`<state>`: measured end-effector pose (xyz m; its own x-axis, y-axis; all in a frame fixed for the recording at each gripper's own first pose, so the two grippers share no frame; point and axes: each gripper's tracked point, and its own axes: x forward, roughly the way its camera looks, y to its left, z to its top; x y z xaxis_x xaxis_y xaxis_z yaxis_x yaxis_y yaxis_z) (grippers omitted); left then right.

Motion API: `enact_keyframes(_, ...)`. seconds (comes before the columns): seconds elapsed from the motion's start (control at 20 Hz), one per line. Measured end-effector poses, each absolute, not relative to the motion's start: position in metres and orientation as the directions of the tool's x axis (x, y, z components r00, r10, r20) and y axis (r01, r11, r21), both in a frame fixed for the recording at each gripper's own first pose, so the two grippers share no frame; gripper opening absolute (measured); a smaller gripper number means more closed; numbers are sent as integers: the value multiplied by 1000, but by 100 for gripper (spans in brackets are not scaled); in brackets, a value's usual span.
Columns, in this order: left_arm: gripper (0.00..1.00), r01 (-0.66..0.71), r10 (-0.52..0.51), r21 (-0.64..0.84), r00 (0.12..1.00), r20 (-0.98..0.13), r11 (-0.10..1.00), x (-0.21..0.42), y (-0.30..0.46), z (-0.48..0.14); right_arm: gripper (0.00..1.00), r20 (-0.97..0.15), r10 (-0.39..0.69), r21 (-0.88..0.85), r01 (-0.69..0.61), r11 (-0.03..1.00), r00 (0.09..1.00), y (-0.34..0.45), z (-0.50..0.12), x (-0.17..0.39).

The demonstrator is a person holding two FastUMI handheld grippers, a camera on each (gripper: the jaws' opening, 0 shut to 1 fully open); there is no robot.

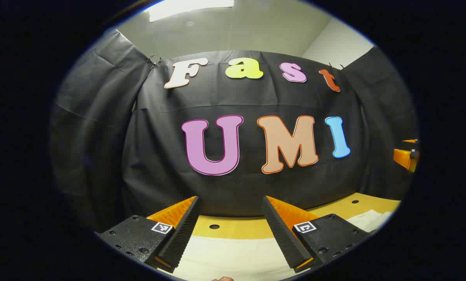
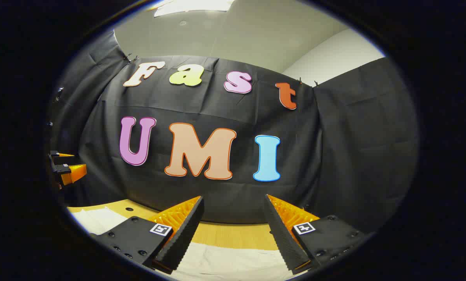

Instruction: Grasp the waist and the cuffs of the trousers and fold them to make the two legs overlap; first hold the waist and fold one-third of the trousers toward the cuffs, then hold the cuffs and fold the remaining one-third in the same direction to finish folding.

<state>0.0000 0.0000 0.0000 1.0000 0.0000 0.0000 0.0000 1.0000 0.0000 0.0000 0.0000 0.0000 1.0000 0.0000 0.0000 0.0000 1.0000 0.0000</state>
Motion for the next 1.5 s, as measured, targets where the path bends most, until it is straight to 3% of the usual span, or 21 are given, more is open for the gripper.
enact_keyframes(0.8,96,-22,22,40,1000,3,999,-8,10,-6,97,-6,12,5,-12,1000,1000,2,-6,-1)
enact_keyframes(1.05,99,11,-8,121,1000,-22,993,-16,20,-21,97,-12,18,5,-18,1000,1000,7,-9,-2)
enact_keyframes(1.15,96,21,-14,170,999,-42,985,-20,29,-29,97,-12,21,4,-21,1000,1000,9,-11,-3)
enact_keyframes(1.5,96,105,-44,349,983,-179,931,-44,53,-80,97,-23,36,4,-36,999,999,14,-19,-2)
